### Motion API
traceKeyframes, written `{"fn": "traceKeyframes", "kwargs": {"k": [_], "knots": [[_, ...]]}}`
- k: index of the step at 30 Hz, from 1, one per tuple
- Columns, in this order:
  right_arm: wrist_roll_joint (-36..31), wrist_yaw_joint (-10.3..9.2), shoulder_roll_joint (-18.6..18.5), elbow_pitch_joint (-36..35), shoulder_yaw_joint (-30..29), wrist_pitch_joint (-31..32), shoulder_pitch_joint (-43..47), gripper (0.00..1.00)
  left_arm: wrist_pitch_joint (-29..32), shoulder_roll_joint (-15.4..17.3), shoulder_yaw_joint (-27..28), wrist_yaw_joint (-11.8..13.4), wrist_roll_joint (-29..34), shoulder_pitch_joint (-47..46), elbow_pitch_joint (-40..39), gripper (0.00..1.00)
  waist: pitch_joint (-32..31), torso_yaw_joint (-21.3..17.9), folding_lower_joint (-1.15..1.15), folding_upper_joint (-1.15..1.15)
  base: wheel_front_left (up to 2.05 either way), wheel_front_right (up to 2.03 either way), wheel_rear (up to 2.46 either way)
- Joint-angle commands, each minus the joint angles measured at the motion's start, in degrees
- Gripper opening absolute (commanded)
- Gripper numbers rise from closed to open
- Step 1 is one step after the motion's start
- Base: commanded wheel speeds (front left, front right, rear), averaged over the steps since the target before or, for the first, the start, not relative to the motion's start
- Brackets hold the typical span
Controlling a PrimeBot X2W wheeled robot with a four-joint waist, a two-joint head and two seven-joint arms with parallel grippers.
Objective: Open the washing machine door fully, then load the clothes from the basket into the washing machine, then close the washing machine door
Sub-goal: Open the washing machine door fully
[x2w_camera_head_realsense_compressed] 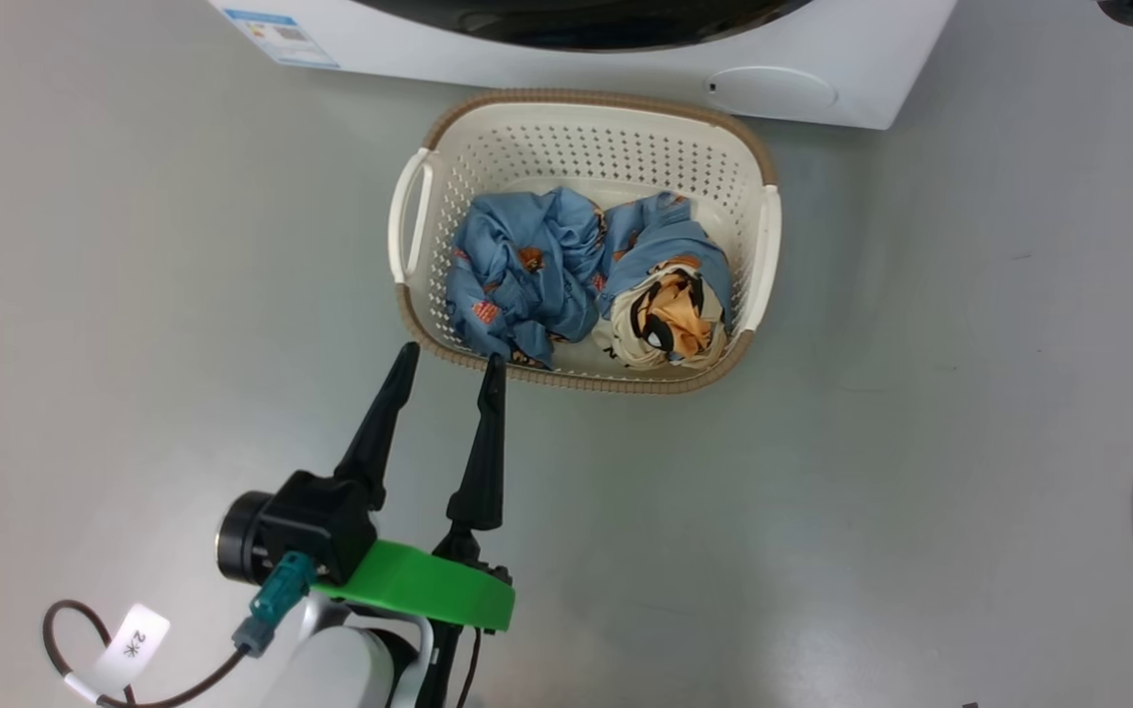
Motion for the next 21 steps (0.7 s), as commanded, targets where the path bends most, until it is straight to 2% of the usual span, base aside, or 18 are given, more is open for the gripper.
{"fn": "traceKeyframes", "kwargs": {"k": [1, 12, 21], "knots": [[-0.7, 0.1, 1.3, -0.7, 0.1, 0.7, -2.5, 0.0, -0.4, 0.8, 1.4, 0.5, -0.7, -0.9, -1.5, 1.0, 0.4, 0.6, 0.0, 0.0, 0.0, 0.0, 0.0], [-3.4, 0.1, 1.7, 5.8, -2.3, 2.6, -7.9, 0.0, -0.4, 0.8, 0.0, 0.8, -1.4, -0.7, -1.7, 1.0, 1.2, 2.1, 0.0, 0.0, 0.0, 0.0, 0.0], [-4.8, 0.1, 1.6, 13.0, -4.5, 6.6, -11.4, 0.0, -0.4, 0.8, -0.5, 1.1, -1.8, -0.6, -1.7, 1.0, 1.3, 2.7, 0.0, 0.0, 0.0, 0.0, 0.0]]}}
